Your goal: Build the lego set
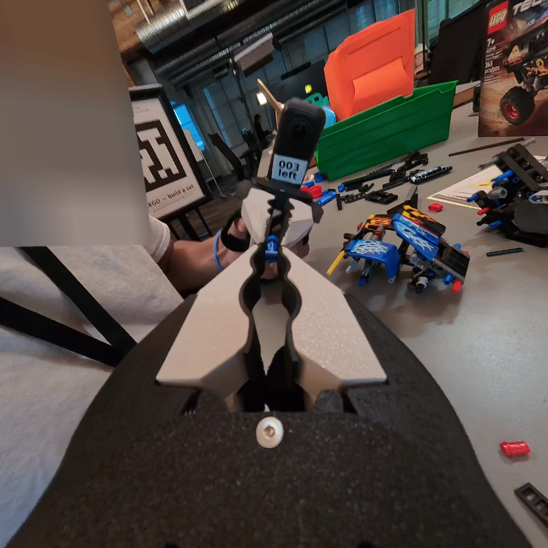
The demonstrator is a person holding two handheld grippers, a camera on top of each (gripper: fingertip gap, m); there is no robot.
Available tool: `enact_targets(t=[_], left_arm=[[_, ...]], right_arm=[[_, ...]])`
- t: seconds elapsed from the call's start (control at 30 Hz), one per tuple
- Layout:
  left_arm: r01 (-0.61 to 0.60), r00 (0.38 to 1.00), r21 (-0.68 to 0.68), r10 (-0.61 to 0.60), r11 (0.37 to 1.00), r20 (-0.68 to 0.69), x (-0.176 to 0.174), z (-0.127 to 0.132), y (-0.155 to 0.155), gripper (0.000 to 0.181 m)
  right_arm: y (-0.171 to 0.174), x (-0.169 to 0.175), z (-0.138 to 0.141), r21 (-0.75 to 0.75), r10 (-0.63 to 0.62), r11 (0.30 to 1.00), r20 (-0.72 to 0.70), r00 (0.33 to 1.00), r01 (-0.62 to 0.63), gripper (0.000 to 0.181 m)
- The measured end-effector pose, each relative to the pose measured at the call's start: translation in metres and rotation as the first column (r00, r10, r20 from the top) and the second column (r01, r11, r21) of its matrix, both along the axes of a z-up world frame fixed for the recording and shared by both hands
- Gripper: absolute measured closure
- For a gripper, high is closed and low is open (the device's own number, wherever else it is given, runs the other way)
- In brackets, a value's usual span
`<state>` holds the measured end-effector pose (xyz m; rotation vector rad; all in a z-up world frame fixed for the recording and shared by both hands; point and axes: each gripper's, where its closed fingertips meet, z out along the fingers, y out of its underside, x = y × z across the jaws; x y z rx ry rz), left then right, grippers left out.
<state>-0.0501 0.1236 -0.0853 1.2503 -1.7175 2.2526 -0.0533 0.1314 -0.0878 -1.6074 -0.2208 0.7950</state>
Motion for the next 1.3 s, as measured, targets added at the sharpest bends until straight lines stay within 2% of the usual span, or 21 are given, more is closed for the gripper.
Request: enact_targets(t=[0.17, 0.27, 0.43, 0.57, 0.7, 0.8, 0.87, 1.0, 1.13, 1.2, 1.3], left_arm=[[0.082, 0.996, 0.19, -0.078, 0.978, -0.03, -0.009, -0.011, -0.004, 0.176], [0.124, 0.992, 0.367, -0.119, 0.922, -0.037, -0.015, -0.017, -0.005, 0.176], [0.19, 0.981, 0.523, -0.174, 0.831, -0.081, -0.02, -0.025, -0.006, 0.176], [0.21, 0.977, 0.605, -0.191, 0.768, -0.096, -0.02, -0.028, -0.006, 0.176], [0.179, 0.983, 0.577, -0.164, 0.797, -0.078, -0.014, -0.026, -0.004, 0.176], [0.098, 0.994, 0.583, -0.108, 0.807, -0.017, -0.009, -0.026, 0.001, 0.176], [0.044, 0.996, 0.579, -0.079, 0.814, 0.036, -0.009, -0.024, 0.002, 0.176], [-0.076, 0.992, 0.628, -0.006, 0.774, 0.126, -0.006, -0.027, 0.008, 0.176], [-0.24, 0.962, 0.7, 0.066, 0.673, 0.266, 0.0, -0.026, 0.018, 0.176], [-0.347, 0.93, 0.753, 0.101, 0.56, 0.353, 0.004, -0.028, 0.025, 0.176], [-0.471, 0.877, 0.797, 0.104, 0.377, 0.469, 0.009, -0.03, 0.03, 0.176]], right_arm=[[-0.003, -0.007, -0.01, -0.031, 0.023, 0.999, 0.123, 0.992, -0.019, 0.175], [-0.005, -0.012, -0.015, -0.04, 0.037, 0.999, 0.193, 0.981, -0.029, 0.174], [-0.006, -0.017, -0.022, -0.051, 0.04, 0.998, 0.293, 0.955, -0.026, 0.175], [-0.005, -0.016, -0.024, -0.055, 0.04, 0.998, 0.301, 0.953, -0.024, 0.175], [-0.003, -0.011, -0.022, -0.05, 0.015, 0.999, 0.25, 0.968, -0.002, 0.174], [0.002, -0.006, -0.022, -0.076, -0.007, 0.997, 0.212, 0.977, 0.023, 0.174], [0.005, -0.003, -0.022, -0.098, -0.014, 0.995, 0.177, 0.984, 0.032, 0.167], [0.008, -0.001, -0.025, -0.138, -0.006, 0.99, 0.127, 0.992, 0.024, 0.165], [0.011, 0.009, -0.024, -0.179, -0.04, 0.983, 0.037, 0.998, 0.046, 0.149], [0.013, 0.011, -0.024, -0.232, -0.063, 0.971, -0.037, 0.997, 0.053, 0.142], [0.018, 0.011, -0.034, -0.312, -0.125, 0.944, -0.038, 0.991, 0.107, 0.146]])
